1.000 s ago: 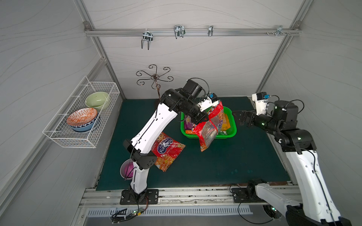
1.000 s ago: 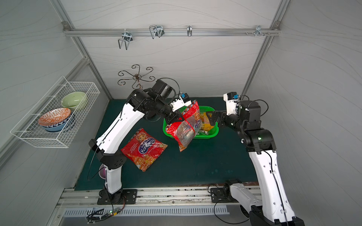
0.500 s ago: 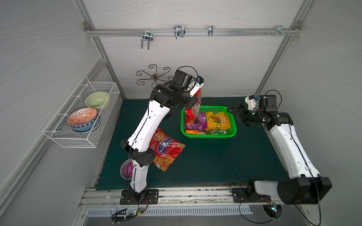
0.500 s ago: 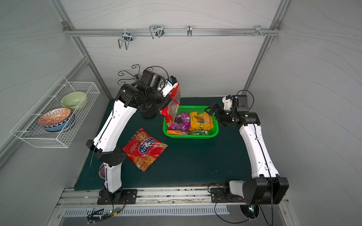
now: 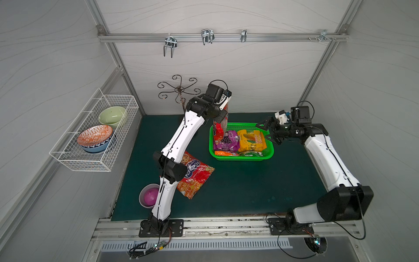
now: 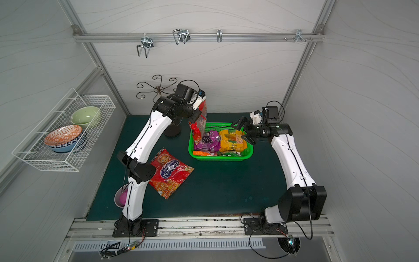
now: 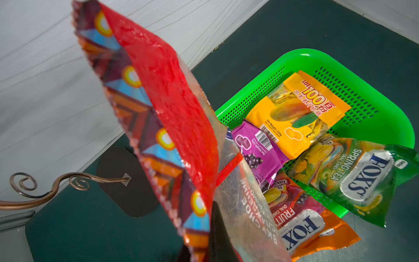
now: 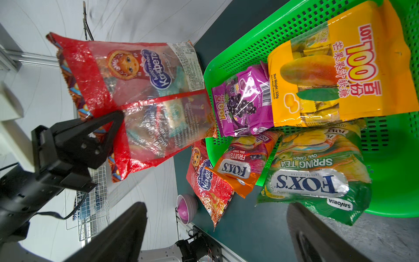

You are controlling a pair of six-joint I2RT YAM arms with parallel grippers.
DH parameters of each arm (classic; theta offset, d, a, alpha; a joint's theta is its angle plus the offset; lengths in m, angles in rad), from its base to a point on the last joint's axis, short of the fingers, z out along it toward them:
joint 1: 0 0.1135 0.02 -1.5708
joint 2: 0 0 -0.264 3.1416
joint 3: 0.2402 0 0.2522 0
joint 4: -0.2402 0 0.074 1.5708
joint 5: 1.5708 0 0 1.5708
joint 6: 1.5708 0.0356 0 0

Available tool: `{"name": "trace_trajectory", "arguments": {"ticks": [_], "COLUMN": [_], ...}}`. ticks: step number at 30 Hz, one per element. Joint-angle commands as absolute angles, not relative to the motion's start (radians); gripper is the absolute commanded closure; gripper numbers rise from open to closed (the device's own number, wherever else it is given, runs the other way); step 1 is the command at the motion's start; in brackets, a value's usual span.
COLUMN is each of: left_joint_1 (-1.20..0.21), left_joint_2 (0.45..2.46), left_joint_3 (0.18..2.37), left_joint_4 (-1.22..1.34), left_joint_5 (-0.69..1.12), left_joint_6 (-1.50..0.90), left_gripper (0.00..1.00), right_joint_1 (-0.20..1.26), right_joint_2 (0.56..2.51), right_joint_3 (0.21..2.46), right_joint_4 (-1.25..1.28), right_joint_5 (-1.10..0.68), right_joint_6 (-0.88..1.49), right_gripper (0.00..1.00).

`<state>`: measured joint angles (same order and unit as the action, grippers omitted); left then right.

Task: Put the candies in the basket
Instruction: Place the candy in the basket.

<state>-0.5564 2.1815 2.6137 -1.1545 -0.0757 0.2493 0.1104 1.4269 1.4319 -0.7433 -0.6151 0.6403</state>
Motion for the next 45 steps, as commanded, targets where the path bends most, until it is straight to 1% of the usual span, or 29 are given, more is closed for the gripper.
{"name": "trace_trajectory", "arguments": {"ticks": [1, 7, 14, 19, 22, 23, 24, 27, 28, 29, 30, 31, 32, 33, 37, 40, 42, 43, 45], "left_joint_1": [-0.554, -0.557, -0.567, -0.602, -0.612, -0.618, -0.620, -0.623, -0.625, -0.628, -0.633, -0.637, -0.642, -0.644, -0.618, -0.566, -0.528, -0.511, -0.480], "left_joint_2": [2.175, 2.172, 2.185, 2.240, 2.294, 2.309, 2.323, 2.367, 2.378, 2.390, 2.399, 2.405, 2.407, 2.404, 2.360, 2.291, 2.246, 2.225, 2.190], "left_joint_3": [2.651, 2.572, 2.497, 2.492, 2.521, 2.528, 2.532, 2.560, 2.572, 2.575, 2.572, 2.566, 2.563, 2.555, 2.551, 2.545, 2.531, 2.516, 2.470], "left_joint_4": [-0.986, -0.978, -0.978, -0.953, -0.947, -0.941, -0.926, -0.876, -0.865, -0.854, -0.849, -0.844, -0.842, -0.840, -0.837, -0.837, -0.849, -0.865, -0.887], "left_joint_5": [-0.046, -0.054, 0.014, 0.046, 0.107, 0.137, 0.168, 0.280, 0.321, 0.376, 0.430, 0.471, 0.499, 0.531, 0.664, 0.711, 0.690, 0.651, 0.562], "left_joint_6": [0.213, 0.197, 0.133, 0.130, 0.088, 0.074, 0.057, -0.017, -0.041, -0.059, -0.073, -0.079, -0.085, -0.090, -0.095, -0.103, -0.080, -0.063, -0.013], "left_gripper": [1.00, 1.00, 1.00, 1.00, 1.00, 0.96, 0.91, 0.81, 0.74, 0.61, 0.44, 0.21, 0.04, 0.00, 0.00, 0.00, 0.00, 0.00, 0.00], "right_joint_1": [0.092, 0.062, 0.038, 0.014, 0.002, 0.000, -0.001, -0.007, -0.012, -0.017, -0.022, -0.025, -0.025, -0.025, -0.007, 0.063, 0.126, 0.159, 0.198], "right_joint_2": [1.402, 1.371, 1.362, 1.344, 1.329, 1.323, 1.312, 1.296, 1.292, 1.284, 1.275, 1.266, 1.257, 1.249, 1.249, 1.279, 1.322, 1.353, 1.419], "right_joint_3": [1.400, 1.352, 1.354, 1.365, 1.370, 1.366, 1.357, 1.310, 1.297, 1.280, 1.264, 1.248, 1.236, 1.223, 1.234, 1.281, 1.326, 1.349, 1.387], "right_joint_4": [-0.757, -0.771, -0.806, -0.833, -0.856, -0.863, -0.863, -0.886, -0.891, -0.899, -0.900, -0.895, -0.892, -0.886, -0.875, -0.835, -0.807, -0.789, -0.761], "right_joint_5": [-0.644, -0.649, -0.627, -0.579, -0.549, -0.526, -0.497, -0.357, -0.331, -0.304, -0.285, -0.279, -0.274, -0.263, -0.270, -0.306, -0.326, -0.323, -0.352], "right_joint_6": [0.634, 0.621, 0.608, 0.600, 0.590, 0.581, 0.566, 0.530, 0.522, 0.517, 0.511, 0.499, 0.488, 0.488, 0.462, 0.414, 0.382, 0.370, 0.358], "right_gripper": [0.01, 0.01, 0.01, 0.01, 0.01, 0.01, 0.01, 0.01, 0.01, 0.01, 0.01, 0.01, 0.01, 0.01, 0.01, 0.04, 0.05, 0.07, 0.13]}}
